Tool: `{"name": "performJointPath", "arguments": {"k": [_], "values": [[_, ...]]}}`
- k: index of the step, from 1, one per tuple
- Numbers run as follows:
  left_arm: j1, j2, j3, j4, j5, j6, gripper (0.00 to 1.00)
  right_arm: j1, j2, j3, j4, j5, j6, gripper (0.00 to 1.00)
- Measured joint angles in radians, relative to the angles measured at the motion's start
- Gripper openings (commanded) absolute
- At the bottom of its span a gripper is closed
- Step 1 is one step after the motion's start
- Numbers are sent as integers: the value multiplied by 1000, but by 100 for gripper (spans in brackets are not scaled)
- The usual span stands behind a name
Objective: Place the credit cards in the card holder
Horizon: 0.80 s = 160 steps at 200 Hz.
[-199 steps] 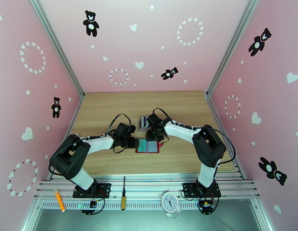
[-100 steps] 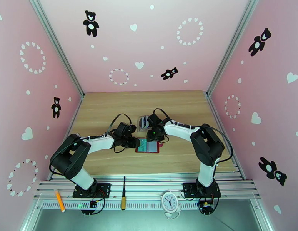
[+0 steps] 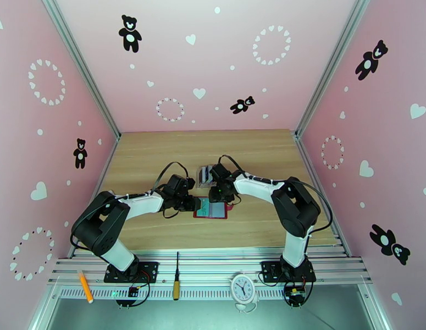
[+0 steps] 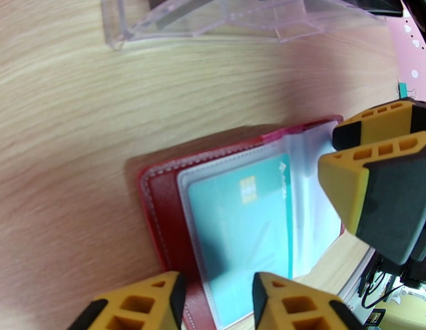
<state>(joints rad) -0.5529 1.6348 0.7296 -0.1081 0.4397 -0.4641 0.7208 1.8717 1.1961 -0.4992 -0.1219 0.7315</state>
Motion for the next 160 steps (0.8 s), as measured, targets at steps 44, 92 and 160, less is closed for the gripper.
{"name": "performJointPath", "arguments": {"k": [44,92,160], "values": [[0,2,1,0,3,0,43,18,5,0,29,-13,13,47],[0,2,3,0,11,0,46,21,7,0,51,-43,26,47],[0,2,5,-2,18,0,48,27,19,-5,71,-106,47,47]]}}
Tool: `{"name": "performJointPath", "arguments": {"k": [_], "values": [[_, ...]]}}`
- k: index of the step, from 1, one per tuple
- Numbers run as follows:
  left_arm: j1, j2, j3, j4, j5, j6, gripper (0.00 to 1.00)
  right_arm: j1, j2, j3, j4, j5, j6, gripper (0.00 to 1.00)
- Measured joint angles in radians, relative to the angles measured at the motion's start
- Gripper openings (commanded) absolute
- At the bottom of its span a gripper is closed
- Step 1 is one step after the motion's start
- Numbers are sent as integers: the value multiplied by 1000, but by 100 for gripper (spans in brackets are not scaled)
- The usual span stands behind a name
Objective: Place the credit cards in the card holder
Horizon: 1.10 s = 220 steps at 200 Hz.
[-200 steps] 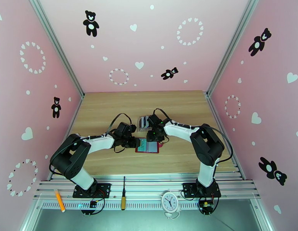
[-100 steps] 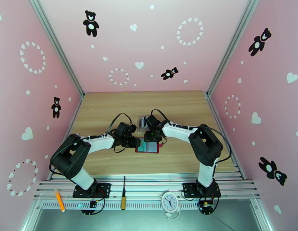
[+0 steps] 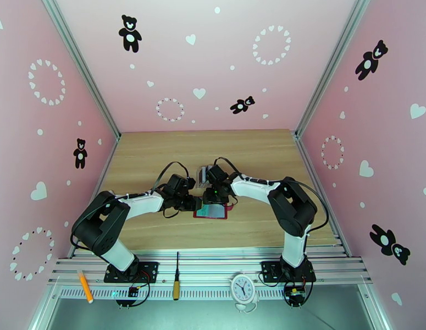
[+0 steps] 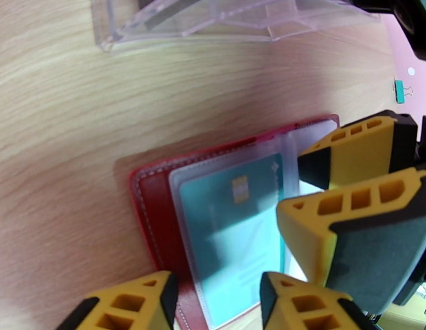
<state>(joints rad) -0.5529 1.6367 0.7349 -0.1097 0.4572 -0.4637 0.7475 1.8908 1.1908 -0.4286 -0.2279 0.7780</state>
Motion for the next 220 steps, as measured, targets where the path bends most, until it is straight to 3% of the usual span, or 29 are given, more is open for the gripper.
{"name": "performJointPath", "arguments": {"k": [220], "values": [[1,0,6,-10,-1,8,50,-31,-69,-67,71,-82,79,47]]}}
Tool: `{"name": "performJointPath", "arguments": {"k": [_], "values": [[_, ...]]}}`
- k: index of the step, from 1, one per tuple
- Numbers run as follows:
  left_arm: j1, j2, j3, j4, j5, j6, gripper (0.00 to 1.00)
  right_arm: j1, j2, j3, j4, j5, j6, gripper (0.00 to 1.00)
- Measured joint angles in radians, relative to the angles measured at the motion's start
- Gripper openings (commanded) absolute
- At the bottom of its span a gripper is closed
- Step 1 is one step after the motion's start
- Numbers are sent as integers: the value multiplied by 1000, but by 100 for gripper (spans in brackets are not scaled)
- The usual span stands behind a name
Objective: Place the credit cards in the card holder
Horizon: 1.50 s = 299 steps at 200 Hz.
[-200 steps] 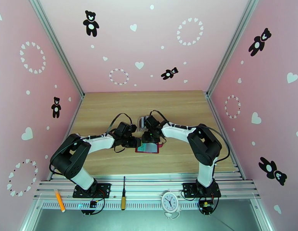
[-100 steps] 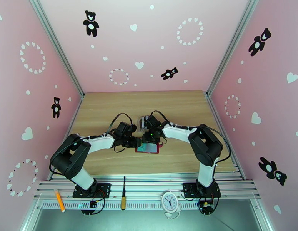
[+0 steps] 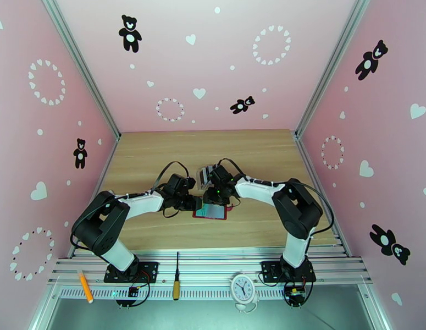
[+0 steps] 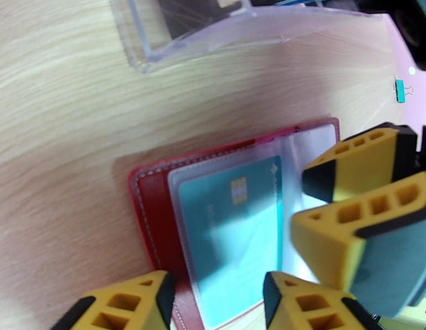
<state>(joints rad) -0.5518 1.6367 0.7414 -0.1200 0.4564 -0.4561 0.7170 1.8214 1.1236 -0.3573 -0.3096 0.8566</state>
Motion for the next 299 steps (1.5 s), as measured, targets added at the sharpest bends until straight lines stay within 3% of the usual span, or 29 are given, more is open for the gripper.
{"name": "performJointPath", "arguments": {"k": [137,299], "values": [[0,0,0,-1,0,18,50,-24,9,62,-154,127,-98,47],[-5,-68,-7,-19,-19,18,57,-24,39,64,-148,162,-116,47]]}}
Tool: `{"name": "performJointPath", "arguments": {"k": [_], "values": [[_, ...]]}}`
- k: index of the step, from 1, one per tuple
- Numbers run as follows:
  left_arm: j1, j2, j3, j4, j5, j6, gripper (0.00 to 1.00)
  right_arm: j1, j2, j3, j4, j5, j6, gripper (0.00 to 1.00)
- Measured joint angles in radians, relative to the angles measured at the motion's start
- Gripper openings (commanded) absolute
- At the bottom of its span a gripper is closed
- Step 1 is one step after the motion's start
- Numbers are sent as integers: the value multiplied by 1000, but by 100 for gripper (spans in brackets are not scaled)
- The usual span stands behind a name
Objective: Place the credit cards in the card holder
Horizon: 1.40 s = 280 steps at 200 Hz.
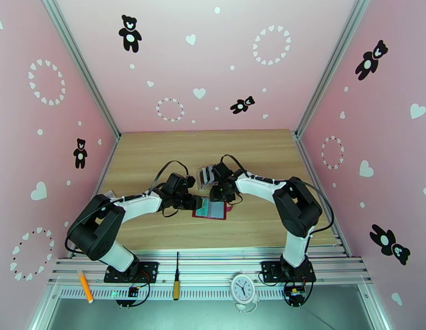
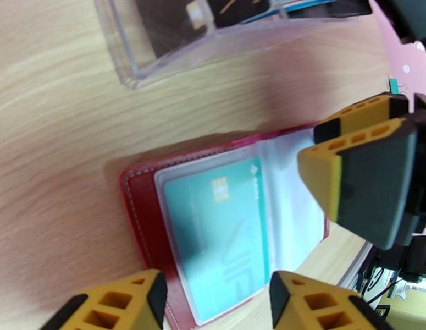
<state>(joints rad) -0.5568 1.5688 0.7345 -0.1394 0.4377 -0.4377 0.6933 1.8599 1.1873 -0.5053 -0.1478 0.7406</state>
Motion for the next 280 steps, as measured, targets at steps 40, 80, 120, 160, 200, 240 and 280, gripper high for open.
{"name": "performJointPath", "arguments": {"k": [40,80,120,160,200,240,280], "values": [[-17,-48,-32,-10,-9,0,57,0,2,0,5,0,0,47],[-28,-48,-77,-10,-28,-1,57,0,5,0,15,0,0,47],[-29,-34,-84,-3,-36,0,56,0,5,0,16,1,0,47],[-29,-31,-83,1,-33,0,56,9,9,0,27,3,1,47],[-29,-15,-73,11,-22,0,56,27,17,3,50,6,4,47],[-29,-7,-70,21,-14,0,56,32,19,4,55,6,11,47],[-32,4,-59,20,-11,0,57,47,31,4,63,-13,13,47]]}}
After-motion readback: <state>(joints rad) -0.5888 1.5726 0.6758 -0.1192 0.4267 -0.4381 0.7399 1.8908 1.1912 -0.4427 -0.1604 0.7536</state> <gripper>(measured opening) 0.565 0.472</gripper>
